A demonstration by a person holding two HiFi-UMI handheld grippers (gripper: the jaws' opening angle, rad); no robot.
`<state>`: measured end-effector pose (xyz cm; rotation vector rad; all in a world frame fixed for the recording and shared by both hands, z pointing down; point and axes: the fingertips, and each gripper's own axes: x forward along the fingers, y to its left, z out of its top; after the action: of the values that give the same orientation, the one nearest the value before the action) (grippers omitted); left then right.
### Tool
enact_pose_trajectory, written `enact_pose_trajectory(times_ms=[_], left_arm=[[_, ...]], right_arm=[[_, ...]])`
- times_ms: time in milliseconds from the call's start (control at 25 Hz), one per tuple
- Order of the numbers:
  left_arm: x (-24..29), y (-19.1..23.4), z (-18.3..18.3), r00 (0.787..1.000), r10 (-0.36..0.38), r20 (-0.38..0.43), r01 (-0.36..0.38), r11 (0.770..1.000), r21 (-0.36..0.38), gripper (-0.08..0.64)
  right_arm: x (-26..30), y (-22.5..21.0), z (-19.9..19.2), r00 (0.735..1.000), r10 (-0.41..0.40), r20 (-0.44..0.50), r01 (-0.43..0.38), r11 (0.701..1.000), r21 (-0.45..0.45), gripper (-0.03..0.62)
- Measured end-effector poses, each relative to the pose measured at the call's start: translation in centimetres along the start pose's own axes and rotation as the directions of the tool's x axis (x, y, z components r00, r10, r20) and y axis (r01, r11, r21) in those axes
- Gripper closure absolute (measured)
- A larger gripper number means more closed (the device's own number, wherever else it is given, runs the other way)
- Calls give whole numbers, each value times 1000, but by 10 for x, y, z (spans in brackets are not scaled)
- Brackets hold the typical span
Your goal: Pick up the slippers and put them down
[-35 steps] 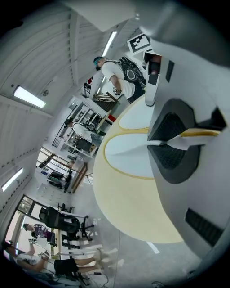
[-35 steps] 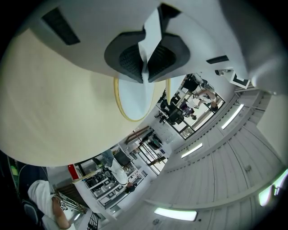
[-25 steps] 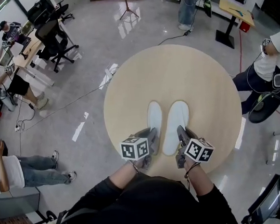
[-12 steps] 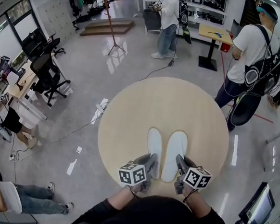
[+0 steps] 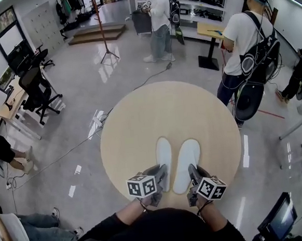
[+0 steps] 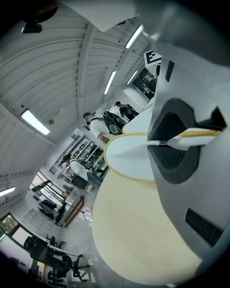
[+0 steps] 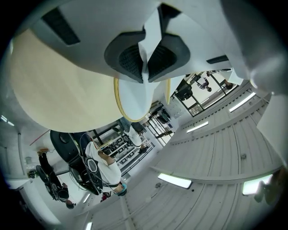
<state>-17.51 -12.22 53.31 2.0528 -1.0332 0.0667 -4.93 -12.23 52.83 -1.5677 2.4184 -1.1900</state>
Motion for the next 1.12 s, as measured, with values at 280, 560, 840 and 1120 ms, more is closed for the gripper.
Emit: enact_pose_trajectory(times_ms=[280,560,840,1120], left_arm=[[21,-5,-21,995,-75,-68,72,996,-47,522],[25,-4,-41,977,-142,-160,137,990,-44,522],[57,-62,-70,959,-185,-214,188,982,-6,522],[83,-129,-109,969,-144,-203,151,988,21,522]], right_arm=[[-26,-36,1,989,-132,61,128,990,64,558],[-58,-49,-23,960,-265,92,252,958,134,558],[-110,-88,-13,943,-302,137,277,945,173,558],[-165,-137,4,960,-245,135,221,960,171,558]])
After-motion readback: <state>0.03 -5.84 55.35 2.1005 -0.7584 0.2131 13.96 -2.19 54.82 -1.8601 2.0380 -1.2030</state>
